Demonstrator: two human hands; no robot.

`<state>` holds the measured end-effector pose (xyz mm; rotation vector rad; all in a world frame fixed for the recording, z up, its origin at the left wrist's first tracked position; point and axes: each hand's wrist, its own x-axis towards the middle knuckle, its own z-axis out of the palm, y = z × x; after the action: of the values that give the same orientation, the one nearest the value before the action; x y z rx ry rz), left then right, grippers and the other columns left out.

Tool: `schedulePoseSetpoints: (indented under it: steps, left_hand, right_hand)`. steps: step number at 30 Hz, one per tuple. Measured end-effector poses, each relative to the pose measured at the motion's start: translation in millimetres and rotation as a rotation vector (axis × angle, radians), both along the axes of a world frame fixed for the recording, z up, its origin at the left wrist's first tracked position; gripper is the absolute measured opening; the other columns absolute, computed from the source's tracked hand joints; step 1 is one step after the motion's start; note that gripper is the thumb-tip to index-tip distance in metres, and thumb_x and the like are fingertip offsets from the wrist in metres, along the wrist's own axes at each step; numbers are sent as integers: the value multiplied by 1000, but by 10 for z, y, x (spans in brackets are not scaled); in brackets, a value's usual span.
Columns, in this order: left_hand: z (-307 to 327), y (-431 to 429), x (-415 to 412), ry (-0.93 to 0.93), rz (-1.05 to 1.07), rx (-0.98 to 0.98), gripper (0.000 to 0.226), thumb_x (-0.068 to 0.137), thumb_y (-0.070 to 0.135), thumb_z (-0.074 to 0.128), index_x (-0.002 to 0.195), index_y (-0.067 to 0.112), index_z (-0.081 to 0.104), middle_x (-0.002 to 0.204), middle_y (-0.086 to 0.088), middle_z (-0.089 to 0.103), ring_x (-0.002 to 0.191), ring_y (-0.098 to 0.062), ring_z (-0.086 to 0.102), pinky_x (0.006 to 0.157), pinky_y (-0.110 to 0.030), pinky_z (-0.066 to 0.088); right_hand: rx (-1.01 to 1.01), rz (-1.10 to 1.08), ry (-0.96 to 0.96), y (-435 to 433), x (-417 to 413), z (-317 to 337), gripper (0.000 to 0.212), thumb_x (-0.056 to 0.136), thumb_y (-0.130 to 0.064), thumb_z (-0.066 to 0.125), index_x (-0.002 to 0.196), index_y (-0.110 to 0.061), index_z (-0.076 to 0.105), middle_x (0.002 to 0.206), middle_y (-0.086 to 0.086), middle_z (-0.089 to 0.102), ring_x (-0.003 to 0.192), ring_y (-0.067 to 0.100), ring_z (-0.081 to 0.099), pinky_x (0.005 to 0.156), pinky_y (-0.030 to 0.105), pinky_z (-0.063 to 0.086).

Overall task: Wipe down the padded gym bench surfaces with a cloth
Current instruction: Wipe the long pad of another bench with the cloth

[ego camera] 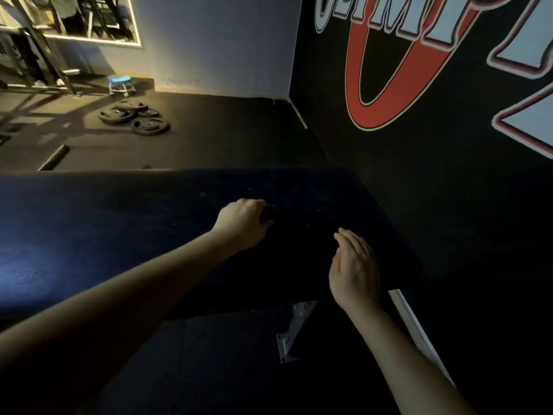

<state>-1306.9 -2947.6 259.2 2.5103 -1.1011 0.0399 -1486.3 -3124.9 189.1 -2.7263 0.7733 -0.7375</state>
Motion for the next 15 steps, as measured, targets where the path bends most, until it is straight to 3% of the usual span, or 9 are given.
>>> schedulePoseSetpoints:
  steps: [2, 4, 6, 9, 12, 15]
  left_hand:
    - [2, -39, -269, 130, -154, -20, 23, 96, 37, 68, 114, 22, 67, 109, -1, 72, 98, -24, 69, 78, -34, 55]
    - [-36, -10, -724, 147, -345, 36, 17, 97, 37, 65, 110, 26, 66, 104, 6, 70, 92, -16, 68, 79, -36, 58]
    - [-55, -12, -630, -10, -309, 48, 18, 98, 39, 62, 107, 24, 65, 105, 3, 69, 92, -21, 67, 74, -36, 55]
    - [-15, -89, -30, -67, 13, -17, 23, 98, 37, 63, 111, 19, 66, 112, -4, 70, 102, -30, 67, 73, -36, 48]
    - [-89, -108, -423, 67, -188, -58, 21, 99, 37, 63, 112, 21, 67, 108, 1, 70, 99, -21, 67, 78, -34, 53]
    - [-184, -61, -766, 15, -339, -69, 22, 99, 42, 58, 107, 22, 65, 105, 4, 68, 95, -18, 65, 78, -36, 55]
  right_hand:
    - [-7, 5, -10, 6, -19, 1, 38, 98, -6, 50, 134, -4, 63, 141, 9, 61, 135, 24, 52, 118, 43, 38]
    - [-14, 6, -29, 5, -9, 2, 38, 96, -5, 53, 132, -4, 64, 139, 10, 62, 134, 26, 54, 117, 45, 39]
    - [-26, -2, -24, 12, 4, -28, 37, 94, -3, 55, 130, -3, 65, 138, 11, 63, 132, 27, 56, 116, 47, 40]
    - [-33, 1, -21, -4, 5, -28, 40, 97, -10, 45, 132, -5, 65, 140, 9, 62, 133, 25, 54, 117, 44, 38]
    - [-54, 21, -32, 7, -16, -16, 49, 95, -19, 34, 131, -5, 65, 139, 9, 62, 133, 25, 55, 116, 45, 40]
    - [-38, 14, -15, -7, -1, -29, 43, 96, -11, 41, 132, -4, 64, 139, 10, 62, 133, 26, 55, 116, 46, 40]
